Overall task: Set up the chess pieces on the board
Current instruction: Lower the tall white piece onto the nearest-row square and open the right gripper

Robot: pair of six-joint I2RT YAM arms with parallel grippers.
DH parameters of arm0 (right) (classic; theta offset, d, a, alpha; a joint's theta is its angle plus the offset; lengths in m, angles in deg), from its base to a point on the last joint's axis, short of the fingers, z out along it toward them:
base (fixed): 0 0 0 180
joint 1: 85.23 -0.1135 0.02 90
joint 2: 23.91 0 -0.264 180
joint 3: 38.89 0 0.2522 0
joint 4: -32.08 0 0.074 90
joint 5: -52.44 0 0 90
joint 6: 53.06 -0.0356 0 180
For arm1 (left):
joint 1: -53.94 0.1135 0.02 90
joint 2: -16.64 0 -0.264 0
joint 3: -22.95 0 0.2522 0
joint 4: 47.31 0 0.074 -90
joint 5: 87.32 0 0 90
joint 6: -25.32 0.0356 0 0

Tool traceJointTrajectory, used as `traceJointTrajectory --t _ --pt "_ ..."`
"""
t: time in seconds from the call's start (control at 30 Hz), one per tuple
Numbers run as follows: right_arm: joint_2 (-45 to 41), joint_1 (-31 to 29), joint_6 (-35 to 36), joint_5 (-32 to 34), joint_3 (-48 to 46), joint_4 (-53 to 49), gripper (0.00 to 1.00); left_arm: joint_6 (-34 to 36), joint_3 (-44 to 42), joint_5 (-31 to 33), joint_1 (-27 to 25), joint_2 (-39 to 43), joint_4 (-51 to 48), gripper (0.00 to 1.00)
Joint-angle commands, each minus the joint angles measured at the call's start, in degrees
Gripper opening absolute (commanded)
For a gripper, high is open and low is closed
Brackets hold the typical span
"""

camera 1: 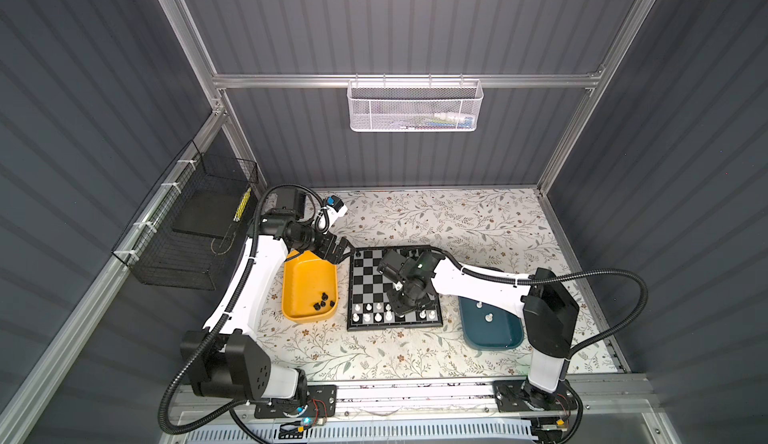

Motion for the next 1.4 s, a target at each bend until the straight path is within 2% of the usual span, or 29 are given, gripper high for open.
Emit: traceJointTrajectory --t 0.0,1.13,1.37 --pt "0.67 -0.46 -0.74 0.10 0.38 -0.15 0.18 0.32 -0.58 -0.61 0.08 0.94 -0.75 0.99" --pt "3.73 -0.87 -1.28 0.44 -1.28 2.42 0.21 0.12 -1.05 -0.38 0.08 0.59 -0.49 1.00" --pt "3.87 -0.91 -1.38 0.57 -1.36 2.54 0.25 0.08 -1.02 -0.50 0.08 0.64 -0.58 1.00"
